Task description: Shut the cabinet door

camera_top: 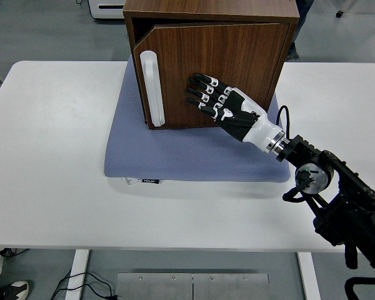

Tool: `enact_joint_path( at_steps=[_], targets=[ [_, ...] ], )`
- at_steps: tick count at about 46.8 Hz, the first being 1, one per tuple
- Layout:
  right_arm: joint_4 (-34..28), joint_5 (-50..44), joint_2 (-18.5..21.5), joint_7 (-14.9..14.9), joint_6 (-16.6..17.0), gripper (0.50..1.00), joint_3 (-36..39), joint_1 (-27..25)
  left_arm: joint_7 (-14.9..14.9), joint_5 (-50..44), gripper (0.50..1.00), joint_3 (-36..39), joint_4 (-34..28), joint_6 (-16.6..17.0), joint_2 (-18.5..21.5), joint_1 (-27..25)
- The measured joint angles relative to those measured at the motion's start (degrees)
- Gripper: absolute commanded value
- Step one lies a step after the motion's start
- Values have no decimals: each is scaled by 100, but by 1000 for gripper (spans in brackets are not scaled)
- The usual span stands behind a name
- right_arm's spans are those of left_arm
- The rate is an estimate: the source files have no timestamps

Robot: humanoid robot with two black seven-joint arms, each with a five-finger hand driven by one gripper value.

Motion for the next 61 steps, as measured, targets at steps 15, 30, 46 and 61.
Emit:
enact_joint_path(
  at_steps=[15, 30, 46, 61],
  targets=[
    [-119, 25, 0, 17, -266, 1000, 24, 192, -1, 0, 1000, 0, 0, 0, 0, 0],
    [-142, 94, 0, 26, -458, 1000, 44, 215, 1, 0, 1000, 0, 0, 0, 0, -2],
    [-143, 175, 0, 0, -535, 1000, 123, 127, 1, 0, 1000, -1, 0, 0, 0, 0],
    [-35, 167, -1, 8, -218, 1000, 92, 5, 0, 0, 1000, 0, 0, 0, 0, -1]
  ],
)
